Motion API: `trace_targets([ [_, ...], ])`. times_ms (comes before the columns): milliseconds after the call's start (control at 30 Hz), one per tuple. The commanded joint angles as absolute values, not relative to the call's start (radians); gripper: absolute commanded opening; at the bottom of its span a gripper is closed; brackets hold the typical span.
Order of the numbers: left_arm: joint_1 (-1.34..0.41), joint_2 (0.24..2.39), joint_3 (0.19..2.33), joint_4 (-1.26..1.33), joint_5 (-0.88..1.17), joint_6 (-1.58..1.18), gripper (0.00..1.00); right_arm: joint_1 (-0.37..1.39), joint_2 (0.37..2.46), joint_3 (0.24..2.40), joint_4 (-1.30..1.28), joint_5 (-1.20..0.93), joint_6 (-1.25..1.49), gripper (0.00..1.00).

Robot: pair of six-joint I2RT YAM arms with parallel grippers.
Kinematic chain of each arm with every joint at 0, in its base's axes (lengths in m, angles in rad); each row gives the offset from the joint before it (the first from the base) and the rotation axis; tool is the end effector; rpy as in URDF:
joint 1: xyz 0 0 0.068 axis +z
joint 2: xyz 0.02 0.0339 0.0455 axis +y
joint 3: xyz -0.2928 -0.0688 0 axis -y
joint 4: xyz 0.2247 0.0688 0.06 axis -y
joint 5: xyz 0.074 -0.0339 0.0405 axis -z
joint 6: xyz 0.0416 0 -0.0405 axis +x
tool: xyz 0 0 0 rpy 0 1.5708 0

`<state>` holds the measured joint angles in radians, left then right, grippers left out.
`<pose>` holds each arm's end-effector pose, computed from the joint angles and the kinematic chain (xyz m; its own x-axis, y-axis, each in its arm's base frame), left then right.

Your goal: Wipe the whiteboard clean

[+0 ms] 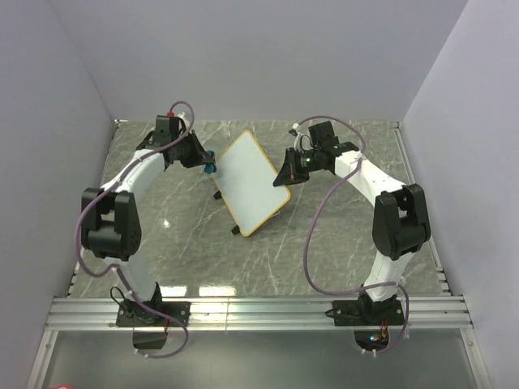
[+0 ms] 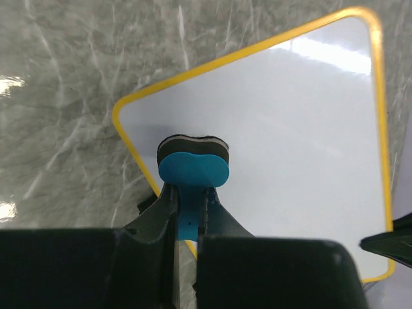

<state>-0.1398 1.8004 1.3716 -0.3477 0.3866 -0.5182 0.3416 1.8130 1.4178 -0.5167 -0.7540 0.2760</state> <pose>0.3902 -0.0707 0.2809 -0.7987 -0.3509 -0.4888 -0.0002 0.8126 -0.5829 0.3528 0.1557 0.2841 -0.8909 -0.1059 -0.4416 -0.4119 0.5979 0.6876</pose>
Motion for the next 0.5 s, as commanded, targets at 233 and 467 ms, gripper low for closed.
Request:
trace_targets([
  [233, -0.118, 1.658, 1.234, -0.468, 0.098, -0.565, 0.00, 0.385, 1.715, 1.299, -0.514, -0.756, 0.275, 0.00],
  [467, -0.117, 1.637, 1.155, -0.523, 0.003, -0.545, 0.00, 0.384, 1.694, 1.287, -0.496, -0.749, 0.291, 0.76],
])
